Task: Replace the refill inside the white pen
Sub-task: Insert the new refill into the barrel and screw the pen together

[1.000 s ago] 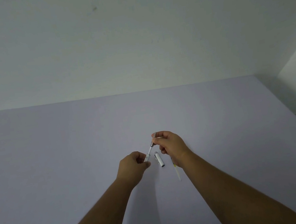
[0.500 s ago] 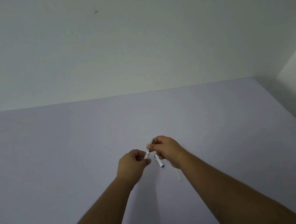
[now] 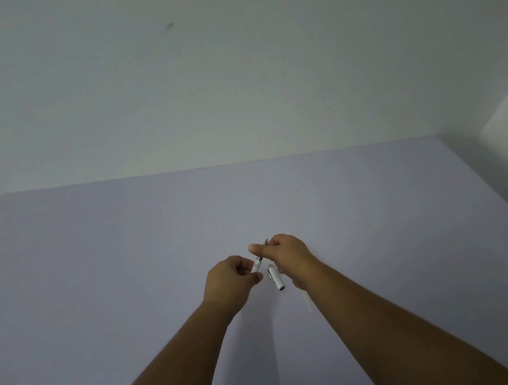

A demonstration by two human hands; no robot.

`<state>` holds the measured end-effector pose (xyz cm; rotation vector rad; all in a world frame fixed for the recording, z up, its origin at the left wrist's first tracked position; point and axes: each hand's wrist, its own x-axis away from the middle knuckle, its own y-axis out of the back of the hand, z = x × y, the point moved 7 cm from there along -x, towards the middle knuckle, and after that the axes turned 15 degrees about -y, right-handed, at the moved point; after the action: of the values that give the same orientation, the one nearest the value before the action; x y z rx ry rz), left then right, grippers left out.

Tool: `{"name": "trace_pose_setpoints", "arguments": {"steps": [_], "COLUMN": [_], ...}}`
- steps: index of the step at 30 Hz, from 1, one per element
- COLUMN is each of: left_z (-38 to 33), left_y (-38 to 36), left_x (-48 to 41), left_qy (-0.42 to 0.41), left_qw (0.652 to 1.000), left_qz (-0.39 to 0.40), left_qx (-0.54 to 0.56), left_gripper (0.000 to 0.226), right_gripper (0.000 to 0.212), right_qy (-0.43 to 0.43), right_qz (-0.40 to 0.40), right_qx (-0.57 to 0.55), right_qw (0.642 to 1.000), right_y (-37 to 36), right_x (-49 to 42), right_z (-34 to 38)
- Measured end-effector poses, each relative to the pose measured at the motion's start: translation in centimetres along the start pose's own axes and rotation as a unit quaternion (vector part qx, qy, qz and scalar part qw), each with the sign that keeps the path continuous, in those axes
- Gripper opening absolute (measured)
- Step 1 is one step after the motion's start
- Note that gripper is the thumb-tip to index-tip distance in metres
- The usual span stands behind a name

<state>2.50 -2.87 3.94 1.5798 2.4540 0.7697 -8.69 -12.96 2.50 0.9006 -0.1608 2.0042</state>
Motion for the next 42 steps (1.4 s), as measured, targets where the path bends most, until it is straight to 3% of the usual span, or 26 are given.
{"name": "trace_pose_setpoints", "arguments": {"steps": [2, 6, 10, 14, 18, 23, 27, 31, 36, 40, 42], "left_z": [0.04, 0.12, -0.14, -0.11, -0.55, -0.54, -0.5, -0.22, -0.04, 0.09, 0.03], "left_y": [-0.14, 0.06, -0.33, 0.12, -0.27, 0.02, -0.46, -0.23, -0.58, -0.36, -0.54], "left_x": [0.07, -0.08, 0.03, -0.16, -0.15, -0.39, -0.23, -0.38, -0.33, -0.6, -0.64], "left_qy": [0.002, 0.004, 0.0, 0.001, -0.006, 0.0, 0.002, 0.008, 0.007, 0.011, 0.009], "left_qw": [1.0, 1.0, 1.0, 1.0, 1.0, 1.0, 1.0, 1.0, 1.0, 0.999, 0.999], "left_qz": [0.0, -0.005, 0.002, -0.005, 0.005, -0.004, 0.005, -0.003, 0.007, 0.002, 0.006], "left_qx": [0.003, 0.001, -0.011, -0.016, -0.023, -0.021, -0.023, -0.021, -0.029, -0.033, -0.035], "left_gripper": [0.011, 0.012, 0.011, 0.012, 0.011, 0.015, 0.017, 0.015, 0.016, 0.015, 0.014], "right_gripper": [0.035, 0.01, 0.033, 0.009, 0.035, 0.007, 0.035, 0.012, 0.034, 0.014, 0.023], "right_qy": [-0.004, 0.019, -0.006, 0.014, -0.019, 0.004, -0.031, -0.011, -0.041, -0.016, -0.025], "right_qz": [0.006, 0.07, 0.019, 0.071, 0.004, 0.071, 0.007, 0.081, 0.013, 0.068, 0.032], "right_qx": [0.009, -0.03, 0.02, -0.036, 0.013, -0.061, 0.017, -0.04, 0.038, -0.011, 0.022], "right_qw": [1.0, 0.997, 1.0, 0.997, 1.0, 0.996, 0.999, 0.996, 0.998, 0.997, 0.999], "right_y": [-0.15, -0.43, -0.27, -0.39, 0.06, -0.02, 0.28, -0.25, 0.07, -0.13, 0.08], "right_x": [0.0, 0.11, -0.15, -0.07, -0.21, -0.08, -0.15, -0.12, -0.28, -0.23, -0.43], "right_z": [-0.11, -0.02, -0.27, -0.11, -0.24, 0.27, -0.09, -0.14, -0.38, -0.18, -0.25]}}
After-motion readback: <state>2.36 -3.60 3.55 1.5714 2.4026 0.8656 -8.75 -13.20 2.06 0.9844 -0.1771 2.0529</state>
